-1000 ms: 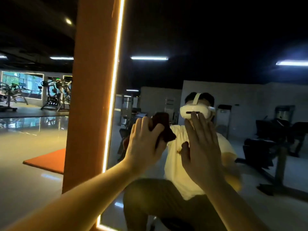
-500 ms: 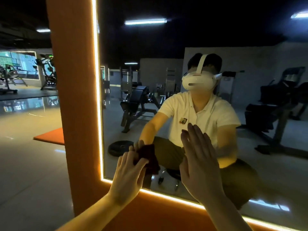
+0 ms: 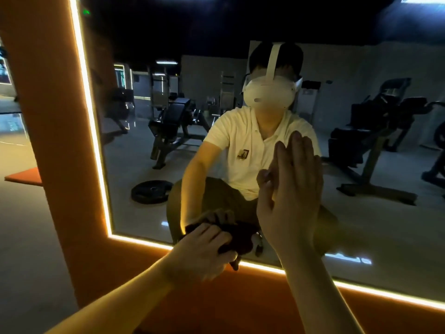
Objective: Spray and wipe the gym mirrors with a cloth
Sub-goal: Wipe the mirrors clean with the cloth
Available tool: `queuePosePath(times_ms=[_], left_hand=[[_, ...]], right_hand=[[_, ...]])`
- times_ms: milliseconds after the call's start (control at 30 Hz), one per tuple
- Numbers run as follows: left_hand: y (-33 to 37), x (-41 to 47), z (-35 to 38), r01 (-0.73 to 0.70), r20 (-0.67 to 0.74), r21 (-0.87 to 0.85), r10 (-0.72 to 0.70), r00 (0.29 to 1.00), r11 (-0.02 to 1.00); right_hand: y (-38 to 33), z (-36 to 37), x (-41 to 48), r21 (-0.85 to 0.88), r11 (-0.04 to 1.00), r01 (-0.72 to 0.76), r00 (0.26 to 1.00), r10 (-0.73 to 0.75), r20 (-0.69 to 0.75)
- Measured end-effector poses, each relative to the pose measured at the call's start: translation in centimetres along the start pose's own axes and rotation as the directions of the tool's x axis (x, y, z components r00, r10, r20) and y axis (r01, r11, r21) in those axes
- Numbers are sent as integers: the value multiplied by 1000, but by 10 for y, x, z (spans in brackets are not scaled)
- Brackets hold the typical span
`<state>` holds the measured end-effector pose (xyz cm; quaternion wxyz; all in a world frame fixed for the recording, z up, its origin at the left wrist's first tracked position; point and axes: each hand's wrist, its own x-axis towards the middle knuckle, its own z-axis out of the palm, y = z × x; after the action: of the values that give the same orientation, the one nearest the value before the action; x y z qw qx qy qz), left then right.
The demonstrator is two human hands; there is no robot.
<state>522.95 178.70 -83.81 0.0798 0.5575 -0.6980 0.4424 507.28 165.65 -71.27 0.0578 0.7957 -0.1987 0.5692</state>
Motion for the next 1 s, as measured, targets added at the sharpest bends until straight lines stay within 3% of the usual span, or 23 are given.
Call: queuePosePath(times_ms=[67,167,267,333,367,400,500,600,667,800,900,1000], left_hand=[[-18,3,-6,-36,-28,54,38,999,998],[-48,39,-32,176,-277,88,-145,950,981],[-63,77,-48,496,-479,-30,-448,755,868],[-57,96,-48,601,-477,-162,-595,647,783],[-47,98,-44,592,-466,-188,-601,649,784],[-34,96,-36,541,-446,-185,-561,698,820],[8,62,-13,316,-249,-125,-339,907,940],[14,40,-5,193,-102,-39,-196,975,980],[0,48,-15,196,-137,-19,-197,971,980],[-47,95,-53,342,-355,-117,-361,862,932],[-97,151,-95,313,-445,-40,-297,845,949],[-154,210,-144,424,-583,-23,-357,730,905]], right_hand=[[0,1,-4,6,1000,13,1000,-13,8],[-1,2,-3,6,1000,1,1000,-1,-14],[-4,5,-4,6,1000,-14,1000,14,-25],[-4,5,-4,-12,1000,-10,1000,10,-17],[-4,5,-5,-16,1000,-8,1000,7,-11],[-4,4,-5,-18,1000,-7,1000,7,-5],[-3,3,-8,-56,998,5,999,-3,37],[4,1,-12,-78,996,44,997,-39,69],[8,-3,-13,-55,996,67,995,-63,82],[6,-11,-10,-37,997,71,992,-67,107],[4,-18,2,-54,995,85,992,-79,98],[7,-28,44,-84,990,113,992,-108,57]])
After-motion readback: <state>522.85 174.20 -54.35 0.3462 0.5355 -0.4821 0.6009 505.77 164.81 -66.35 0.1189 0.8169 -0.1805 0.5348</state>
